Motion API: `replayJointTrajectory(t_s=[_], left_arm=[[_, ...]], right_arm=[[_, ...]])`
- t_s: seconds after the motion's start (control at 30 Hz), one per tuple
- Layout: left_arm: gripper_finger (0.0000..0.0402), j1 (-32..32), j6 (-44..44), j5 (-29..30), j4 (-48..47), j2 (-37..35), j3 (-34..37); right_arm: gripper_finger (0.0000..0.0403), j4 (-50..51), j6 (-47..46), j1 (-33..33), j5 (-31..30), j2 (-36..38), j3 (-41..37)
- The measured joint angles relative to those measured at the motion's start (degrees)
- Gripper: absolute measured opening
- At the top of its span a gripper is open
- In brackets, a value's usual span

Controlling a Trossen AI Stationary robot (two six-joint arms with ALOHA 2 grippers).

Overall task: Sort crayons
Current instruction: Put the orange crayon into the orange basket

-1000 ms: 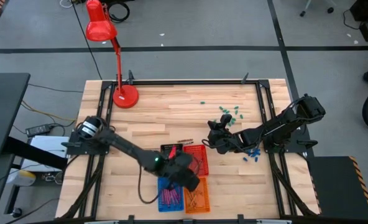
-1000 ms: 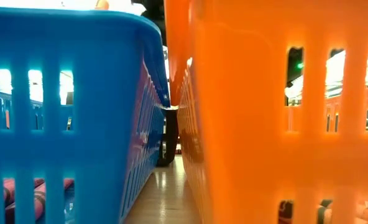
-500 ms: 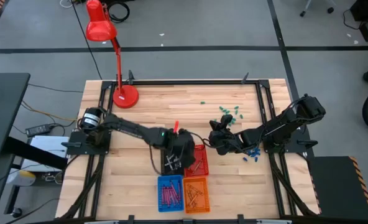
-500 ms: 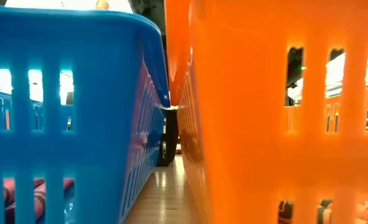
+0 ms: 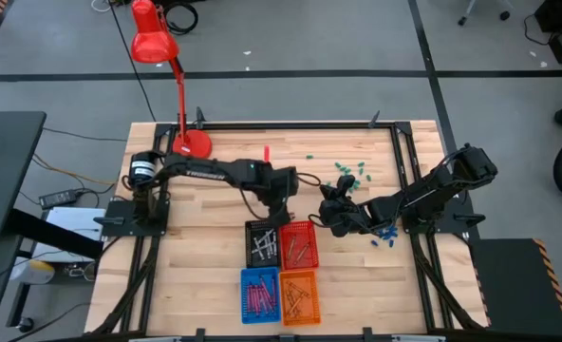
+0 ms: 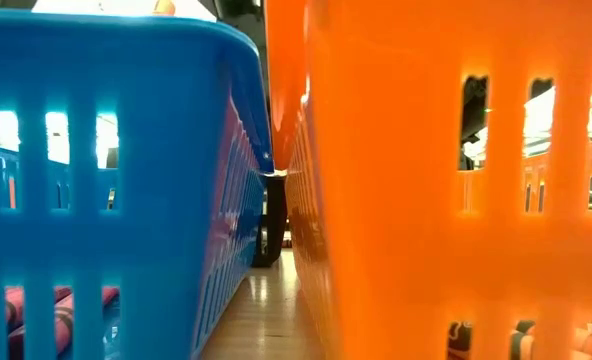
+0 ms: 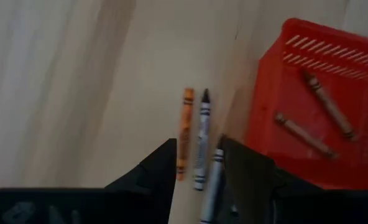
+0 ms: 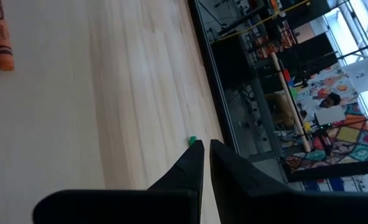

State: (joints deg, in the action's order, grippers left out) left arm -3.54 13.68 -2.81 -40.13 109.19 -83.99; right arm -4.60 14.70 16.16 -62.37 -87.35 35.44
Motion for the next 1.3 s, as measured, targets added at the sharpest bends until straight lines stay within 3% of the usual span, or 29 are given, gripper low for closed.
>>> replayJointTrajectory(t_s=[0.3, 0.67, 1.13, 1.3], left_arm=[[0.0143, -1.39, -16.48, -0.11, 0.51, 1.46, 2.58], [0.0143, -1.06, -14.54, -3.04, 10.04, 4.31, 5.67], [0.0143, -0.97, -15.19, -4.1, 10.92, 7.8, 5.56], [0.0143, -0.95, -15.41, -1.8, 10.64, 8.07, 5.57]], right_arm=[[0.0034, -0.95, -0.64, 0.0, 2.59, 0.0, 0.0], [0.0034, -3.1, -0.11, -0.71, 6.14, 0.04, 0.02], [0.0034, -2.69, -0.61, -1.19, 7.41, 0.02, 0.01], [0.0034, -2.84, -0.59, -1.27, 7.17, 0.02, 0.0]])
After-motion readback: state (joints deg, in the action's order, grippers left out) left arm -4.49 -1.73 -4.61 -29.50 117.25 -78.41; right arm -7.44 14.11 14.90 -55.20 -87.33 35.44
